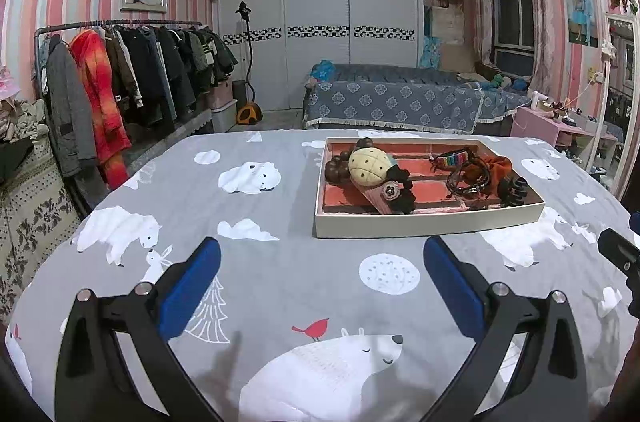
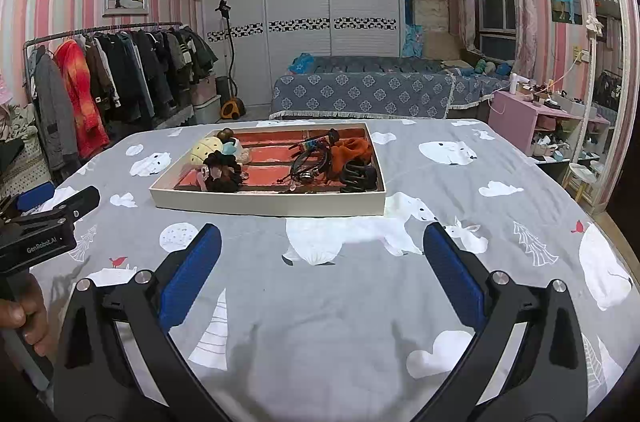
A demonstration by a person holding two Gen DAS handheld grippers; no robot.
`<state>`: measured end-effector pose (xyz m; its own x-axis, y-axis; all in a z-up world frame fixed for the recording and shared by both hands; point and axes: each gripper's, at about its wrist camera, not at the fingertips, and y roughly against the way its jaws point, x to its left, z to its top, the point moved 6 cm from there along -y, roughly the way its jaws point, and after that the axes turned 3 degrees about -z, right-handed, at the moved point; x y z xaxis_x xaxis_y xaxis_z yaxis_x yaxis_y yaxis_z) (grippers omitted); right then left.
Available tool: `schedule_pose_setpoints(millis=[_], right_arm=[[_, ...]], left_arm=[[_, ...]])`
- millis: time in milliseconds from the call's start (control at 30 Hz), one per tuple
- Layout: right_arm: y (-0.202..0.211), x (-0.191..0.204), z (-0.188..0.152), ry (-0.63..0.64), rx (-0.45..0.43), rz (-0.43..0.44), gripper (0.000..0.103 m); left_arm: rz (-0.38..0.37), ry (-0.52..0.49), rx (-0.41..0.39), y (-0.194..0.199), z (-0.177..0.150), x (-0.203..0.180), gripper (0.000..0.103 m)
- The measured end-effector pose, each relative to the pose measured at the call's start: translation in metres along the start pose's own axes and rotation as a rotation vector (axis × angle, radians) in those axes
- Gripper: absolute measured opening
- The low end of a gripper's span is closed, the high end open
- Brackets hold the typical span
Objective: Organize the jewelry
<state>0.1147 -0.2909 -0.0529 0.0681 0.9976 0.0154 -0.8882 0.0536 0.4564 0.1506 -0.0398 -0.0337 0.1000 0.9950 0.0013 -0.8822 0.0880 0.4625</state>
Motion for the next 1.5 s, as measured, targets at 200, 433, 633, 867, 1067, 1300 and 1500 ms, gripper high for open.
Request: schedule_pose_setpoints(millis=[200, 433, 633, 867, 1067, 1300, 1500], right_arm=[[0.003, -0.002, 0.000, -0.006, -0.006, -0.004, 0.098], [0.003, -0.007, -0.002, 0.000, 0.000, -0.008, 0.098], [0.002, -0.006, -0.002, 0.000, 0.003, -0.008, 0.098], [-0.004, -0.003, -0.006, 0.014, 0.016, -0.008, 0.098], [-0.005, -0.003, -0.005, 0.013, 0.010, -0.012, 0.098], [-0.007, -0.007, -0.005, 0.010, 0.009, -0.023, 0.098], [-0.010, -0.009, -0.005, 0.012, 0.014, -0.024, 0.098]], left_arm=[[-0.001, 0.001, 0.008, -0.001, -0.002, -0.001, 0.099], [0.007, -0.003, 0.012, -0.002, -0.004, -0.001, 0.099], [0.012, 0.001, 0.015, -0.003, -0.006, 0.002, 0.099], [0.017, 0.001, 0.013, -0.003, -0.008, 0.005, 0.099], [0.020, 0.006, 0.014, -0.007, -0.010, 0.008, 0.099], [0.006, 0.008, 0.026, -0.011, -0.014, 0.007, 0.099], [0.001, 0.008, 0.029, -0.011, -0.017, 0.005, 0.099]])
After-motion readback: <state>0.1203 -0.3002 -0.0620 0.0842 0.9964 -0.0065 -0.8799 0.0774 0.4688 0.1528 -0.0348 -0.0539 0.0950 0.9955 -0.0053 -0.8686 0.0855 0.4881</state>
